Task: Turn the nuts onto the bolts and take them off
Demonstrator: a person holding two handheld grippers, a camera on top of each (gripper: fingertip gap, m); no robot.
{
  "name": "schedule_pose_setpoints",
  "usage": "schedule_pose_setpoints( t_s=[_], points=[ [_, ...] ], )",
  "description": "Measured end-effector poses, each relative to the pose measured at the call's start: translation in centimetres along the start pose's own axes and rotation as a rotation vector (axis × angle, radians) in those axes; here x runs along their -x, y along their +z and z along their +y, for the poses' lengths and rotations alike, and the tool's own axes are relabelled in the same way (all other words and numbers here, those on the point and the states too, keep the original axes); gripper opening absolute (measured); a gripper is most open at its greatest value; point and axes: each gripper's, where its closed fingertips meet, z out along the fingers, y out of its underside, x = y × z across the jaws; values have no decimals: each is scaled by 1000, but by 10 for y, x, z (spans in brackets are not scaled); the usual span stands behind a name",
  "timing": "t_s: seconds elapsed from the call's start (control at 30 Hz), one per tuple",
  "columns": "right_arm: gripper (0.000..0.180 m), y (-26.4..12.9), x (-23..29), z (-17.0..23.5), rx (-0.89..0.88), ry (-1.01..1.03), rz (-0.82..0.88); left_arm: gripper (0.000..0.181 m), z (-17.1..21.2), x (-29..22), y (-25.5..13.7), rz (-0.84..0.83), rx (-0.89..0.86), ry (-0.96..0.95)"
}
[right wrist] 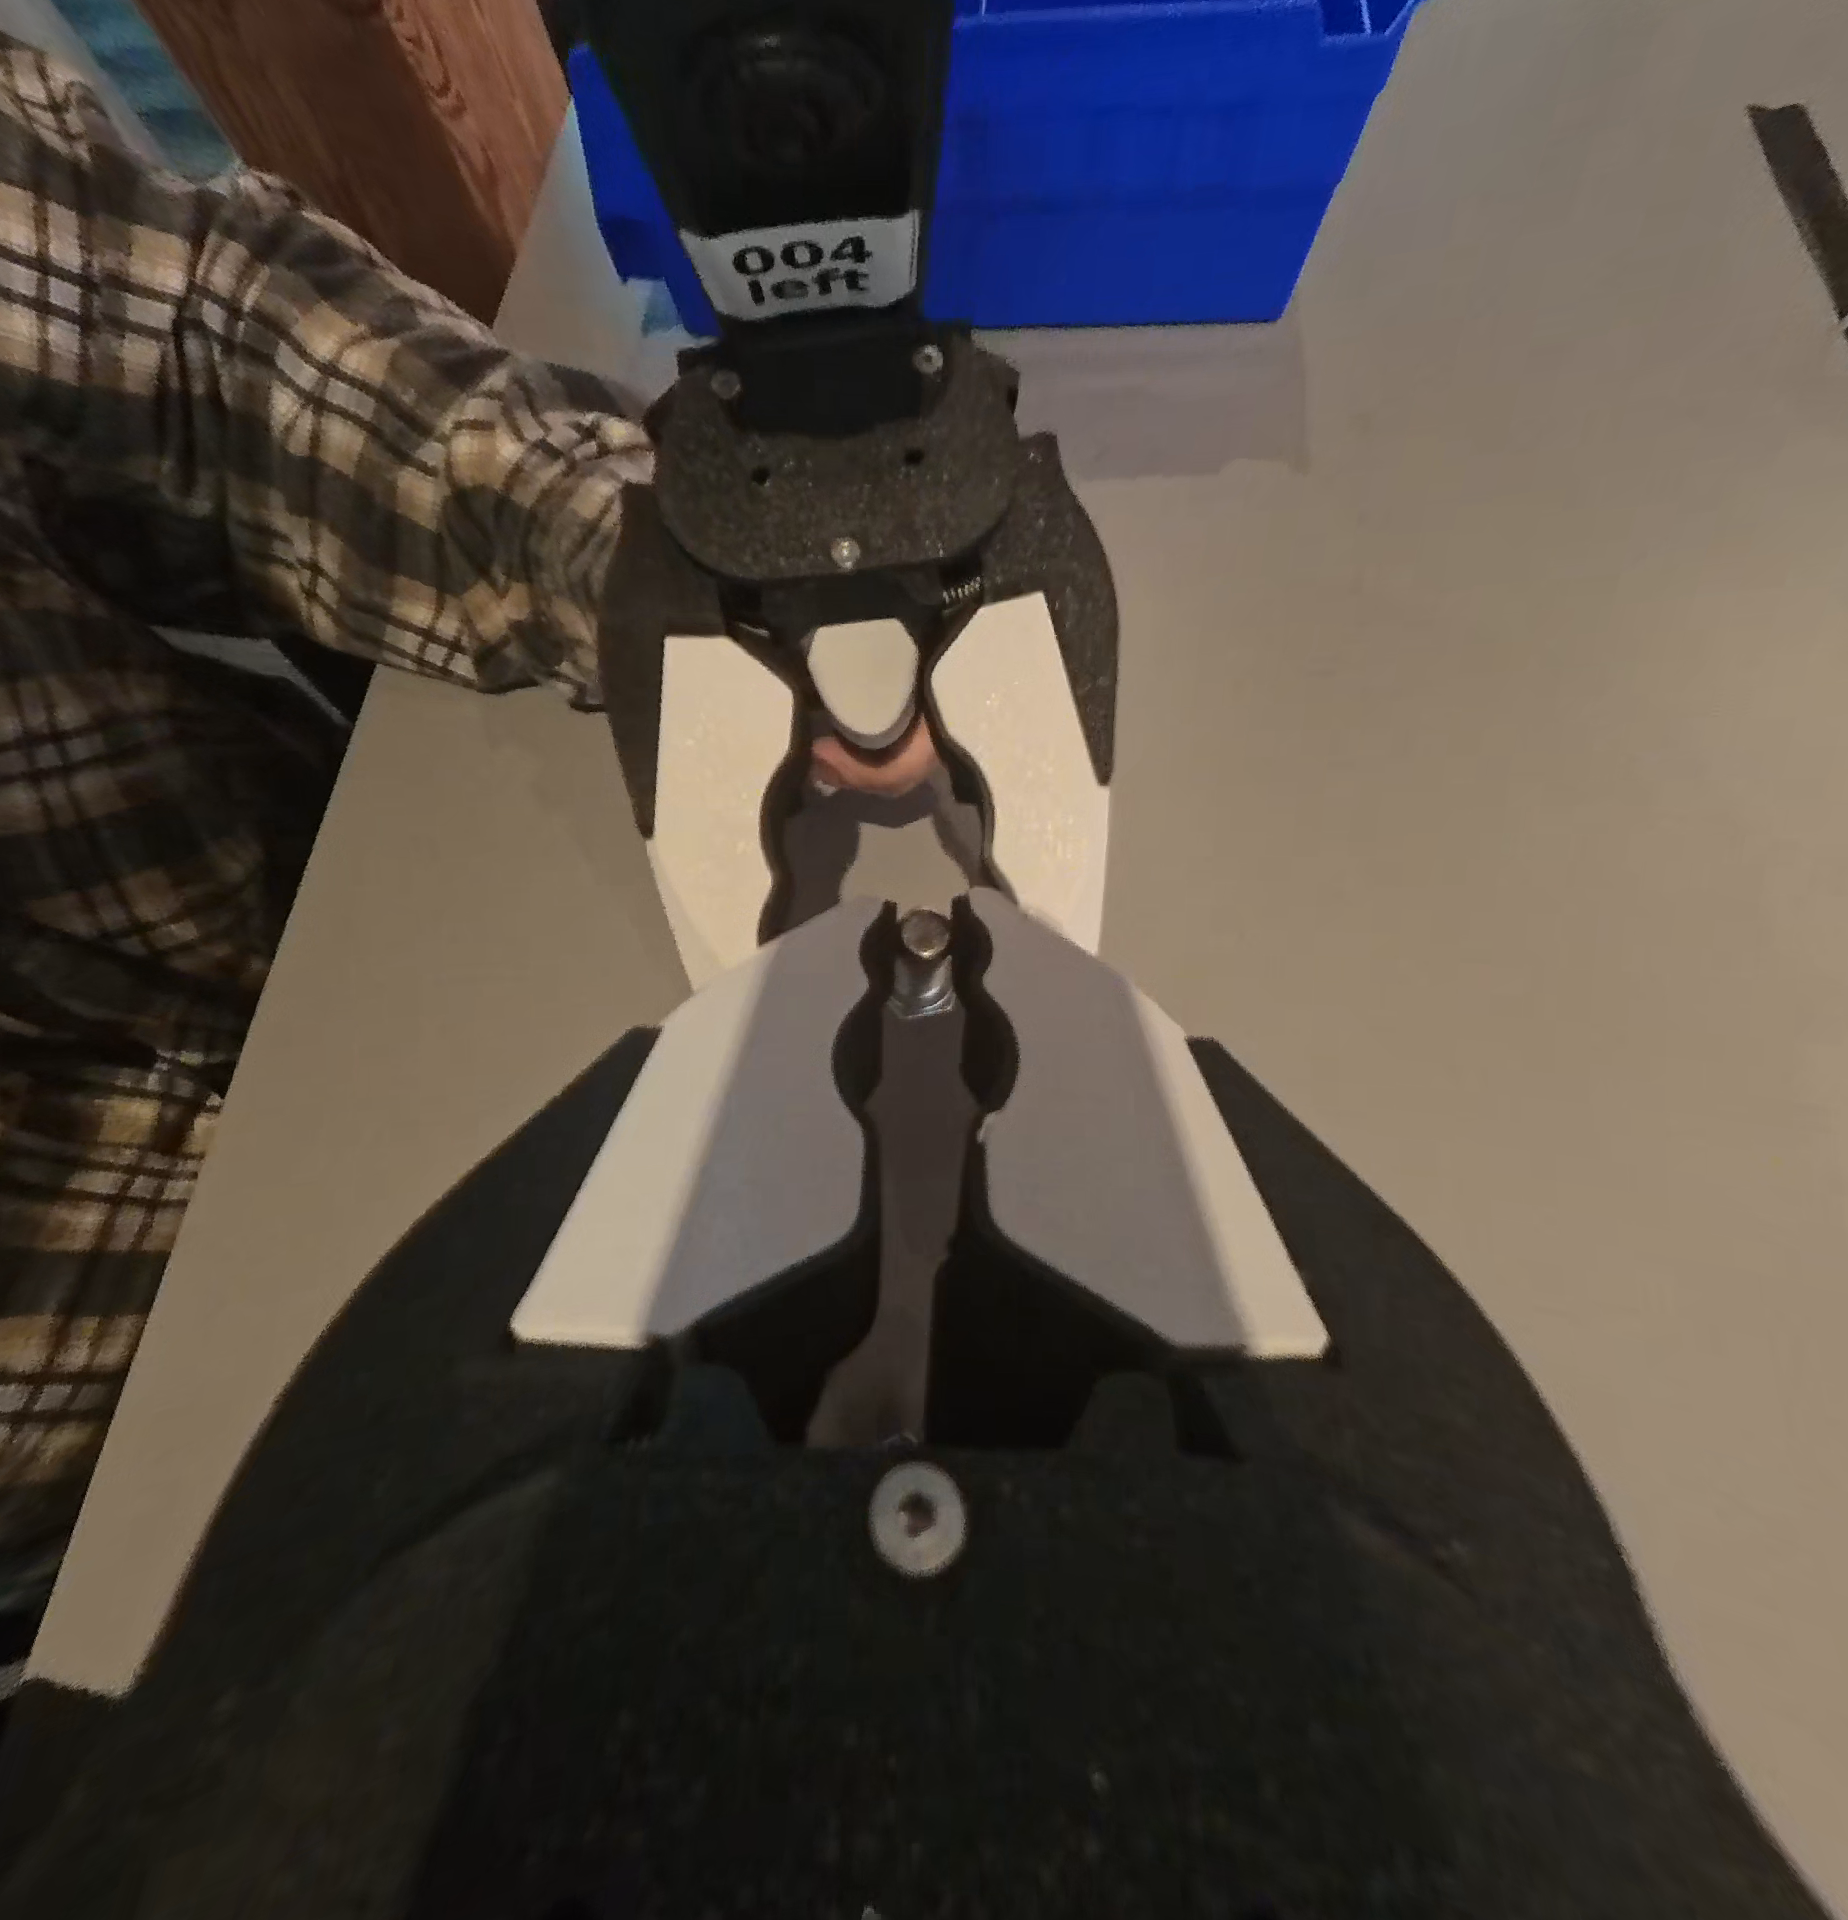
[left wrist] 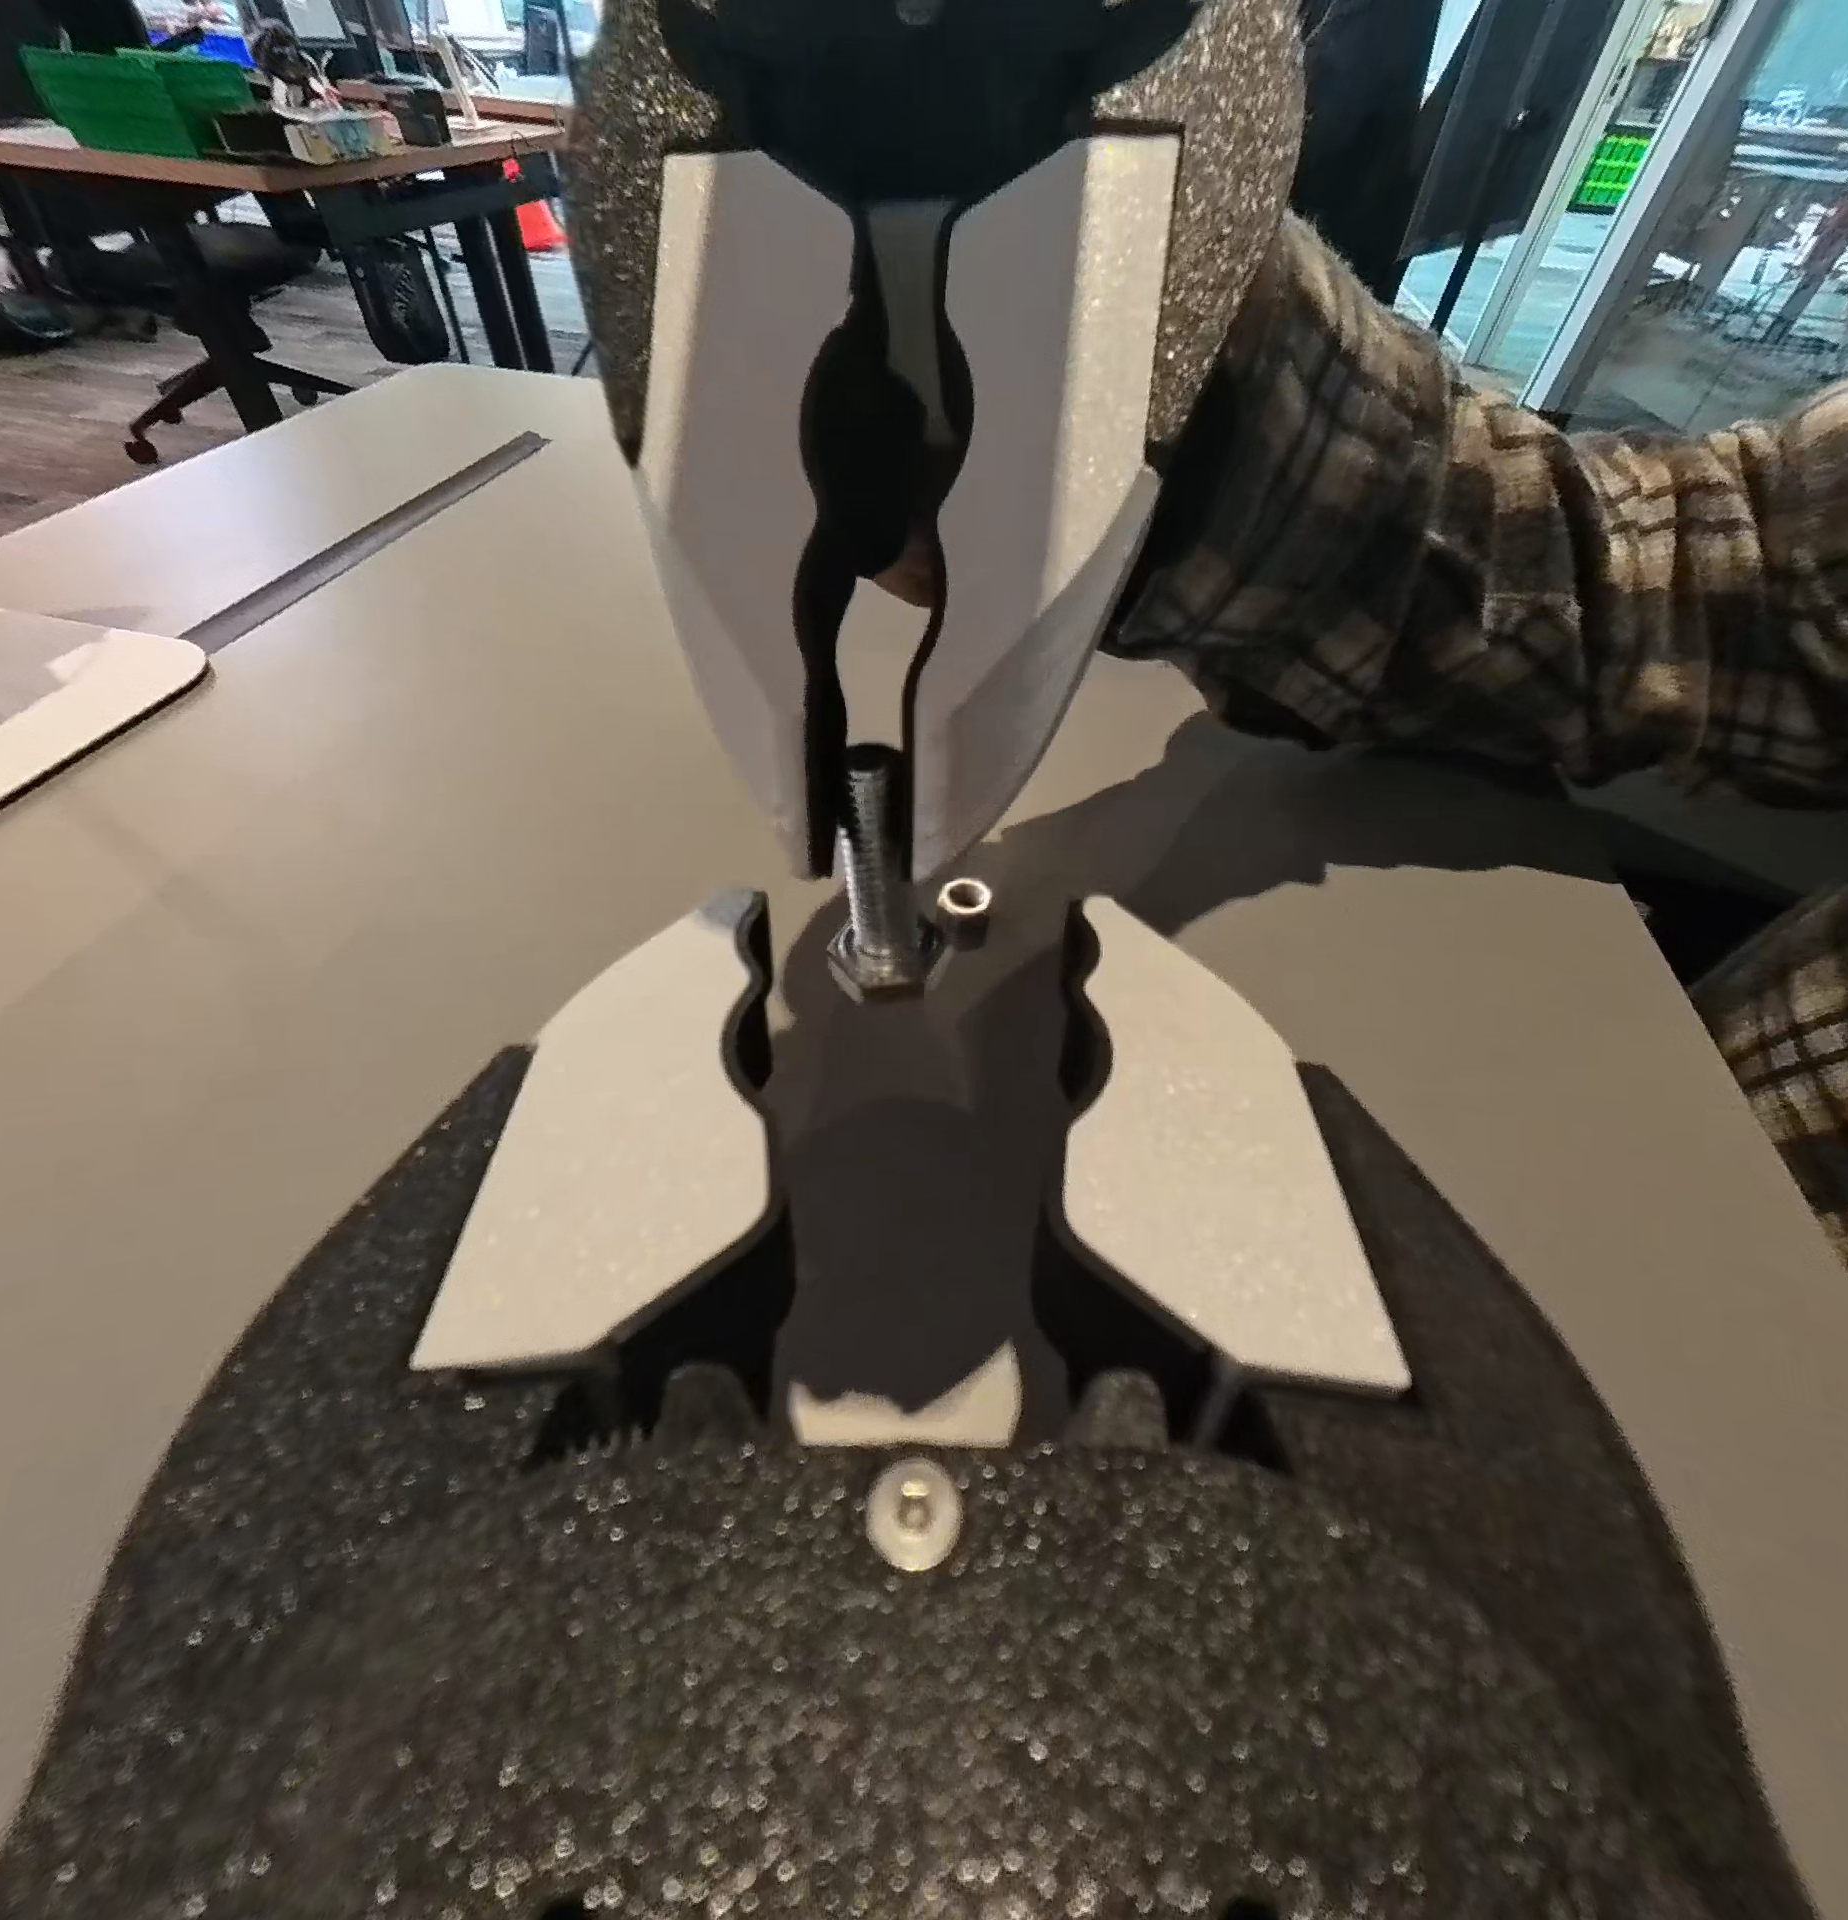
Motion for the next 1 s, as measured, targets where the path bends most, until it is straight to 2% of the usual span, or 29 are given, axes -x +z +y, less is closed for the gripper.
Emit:
schedule_pose_setpoints(
  t_s=[0.33, 0.43, 1.0],
  points=[
    [10, 5, 4, -1, 16, -15, -2, 45, 2, -4, 4, -1, 12, 8],
    [10, 3, 3, -3, 6, -15, 8, 38, 2, -5, 4, -5, 11, 31],
    [10, 0, 4, -10, -33, -68, 24, 29, -1, -2, 2, -12, -22, 0]
  ],
)
